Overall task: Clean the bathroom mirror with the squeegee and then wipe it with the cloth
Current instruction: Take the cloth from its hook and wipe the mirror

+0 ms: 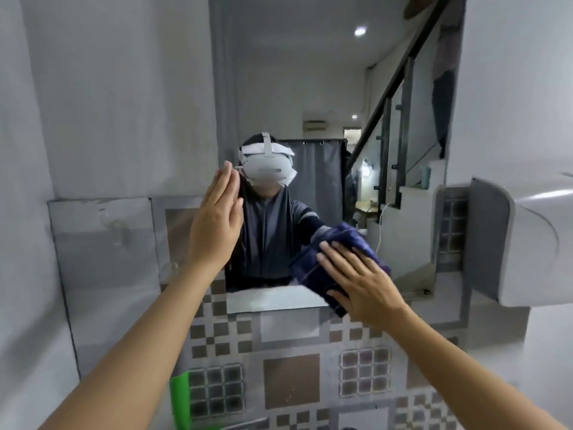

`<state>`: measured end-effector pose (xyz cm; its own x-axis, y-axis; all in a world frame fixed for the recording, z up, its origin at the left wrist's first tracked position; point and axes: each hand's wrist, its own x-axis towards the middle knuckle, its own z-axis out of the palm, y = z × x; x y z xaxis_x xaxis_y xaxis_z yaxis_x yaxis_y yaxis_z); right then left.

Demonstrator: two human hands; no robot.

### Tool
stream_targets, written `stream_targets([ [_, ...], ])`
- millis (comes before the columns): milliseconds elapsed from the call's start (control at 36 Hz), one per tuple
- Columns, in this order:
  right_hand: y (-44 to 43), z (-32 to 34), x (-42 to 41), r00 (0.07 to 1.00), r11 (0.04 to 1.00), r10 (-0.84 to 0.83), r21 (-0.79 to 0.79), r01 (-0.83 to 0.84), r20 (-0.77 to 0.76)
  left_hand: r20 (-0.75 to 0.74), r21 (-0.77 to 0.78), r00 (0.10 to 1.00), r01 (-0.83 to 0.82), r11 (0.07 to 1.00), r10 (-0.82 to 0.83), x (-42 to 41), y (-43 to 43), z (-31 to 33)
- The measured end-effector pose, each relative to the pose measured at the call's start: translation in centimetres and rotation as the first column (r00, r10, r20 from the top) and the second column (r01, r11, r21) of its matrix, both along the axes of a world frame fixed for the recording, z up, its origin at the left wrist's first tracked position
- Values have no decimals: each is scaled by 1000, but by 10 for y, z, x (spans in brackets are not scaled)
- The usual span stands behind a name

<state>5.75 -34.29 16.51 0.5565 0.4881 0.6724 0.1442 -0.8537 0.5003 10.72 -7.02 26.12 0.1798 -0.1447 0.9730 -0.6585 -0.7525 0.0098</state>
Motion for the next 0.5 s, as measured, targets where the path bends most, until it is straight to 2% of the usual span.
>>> stream_targets([
  [56,-29,-9,-4,996,972,-90,216,91,-18,-9,-64,1000,18,998,-19,4,-7,-2],
  [111,-49,-21,-5,987,874,-146,459,161,-68,-3,-107,999,50,993,-51,9,-13,-3],
  [194,-54,-38,-2,987,626,-145,767,142,-65,-17,-162,997,69,984,-73,17,-18,-5],
  [250,-41,-42,2,993,440,-117,895,78,-29,-21,-173,996,82,982,-87,21,-18,-5],
  [333,-13,-38,8,994,98,-108,995,-18,29,-19,-177,997,72,982,-77,21,-17,-4],
  [417,13,-30,11,993,-222,-108,973,-68,44,-31,-179,997,57,982,-64,12,-17,-2],
  [444,22,-28,11,993,-293,-102,952,-86,58,-33,-174,998,46,984,-53,10,-17,-2],
  [500,40,-26,11,992,-371,-93,922,-110,81,-52,-165,996,57,985,-66,10,-16,-1],
])
